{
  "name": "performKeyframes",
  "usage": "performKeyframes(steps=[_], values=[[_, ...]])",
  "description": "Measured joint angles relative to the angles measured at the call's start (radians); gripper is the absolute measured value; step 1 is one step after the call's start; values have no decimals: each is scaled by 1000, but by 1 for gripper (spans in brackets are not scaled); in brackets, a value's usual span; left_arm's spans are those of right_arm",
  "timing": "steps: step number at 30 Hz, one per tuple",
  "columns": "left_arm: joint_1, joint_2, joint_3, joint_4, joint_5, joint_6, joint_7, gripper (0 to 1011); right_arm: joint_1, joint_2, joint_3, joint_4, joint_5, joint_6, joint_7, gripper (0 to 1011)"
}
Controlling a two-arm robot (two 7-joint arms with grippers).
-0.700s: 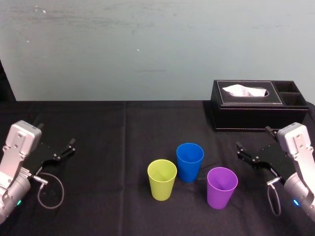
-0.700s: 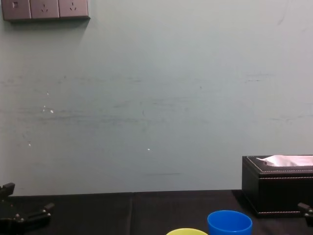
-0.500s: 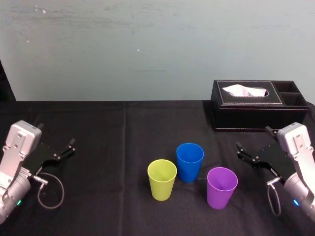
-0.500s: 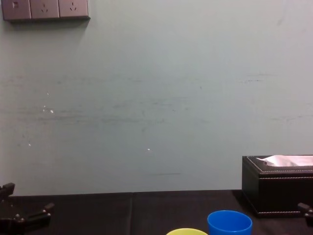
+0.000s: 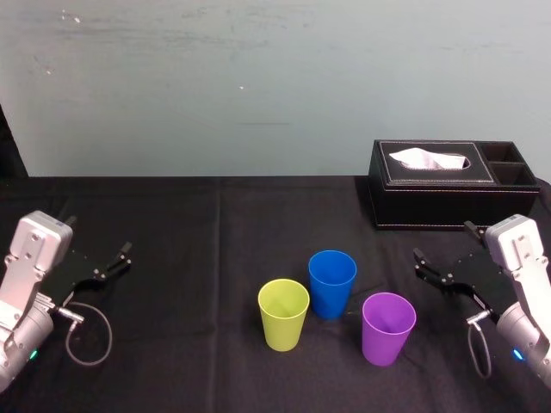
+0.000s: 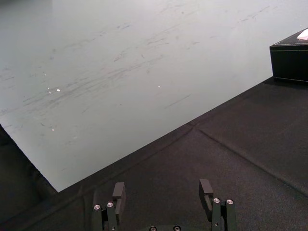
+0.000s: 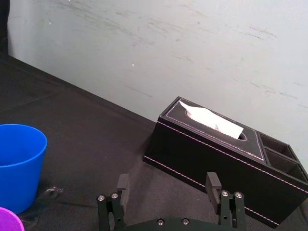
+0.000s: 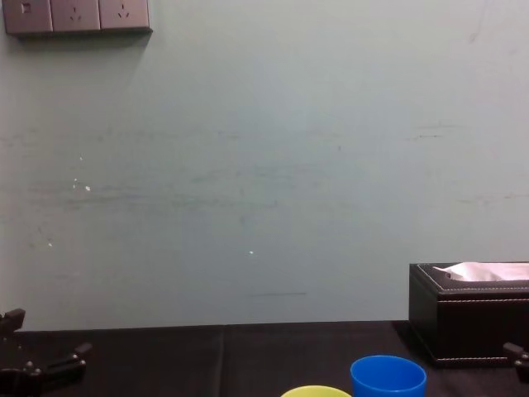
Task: Stack the three plastic cups sequentially using one hand.
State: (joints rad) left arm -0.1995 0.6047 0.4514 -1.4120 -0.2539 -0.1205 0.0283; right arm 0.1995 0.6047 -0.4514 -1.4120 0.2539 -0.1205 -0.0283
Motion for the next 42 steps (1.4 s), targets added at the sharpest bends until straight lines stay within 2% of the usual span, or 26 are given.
performKeyframes(steps=[32, 35, 38, 42], values=[[0, 0, 0, 0, 0, 0, 0, 1000, 0, 0, 0, 0, 0, 0, 0, 1004], [0, 0, 0, 0, 0, 0, 0, 1000, -6, -5, 12, -3, 8, -11, 11, 1004], [0, 0, 0, 0, 0, 0, 0, 1000, -29, -8, 36, -22, 38, -33, 29, 1004], [0, 0, 0, 0, 0, 0, 0, 1000, -85, -3, 73, -73, 79, -53, 38, 1004]])
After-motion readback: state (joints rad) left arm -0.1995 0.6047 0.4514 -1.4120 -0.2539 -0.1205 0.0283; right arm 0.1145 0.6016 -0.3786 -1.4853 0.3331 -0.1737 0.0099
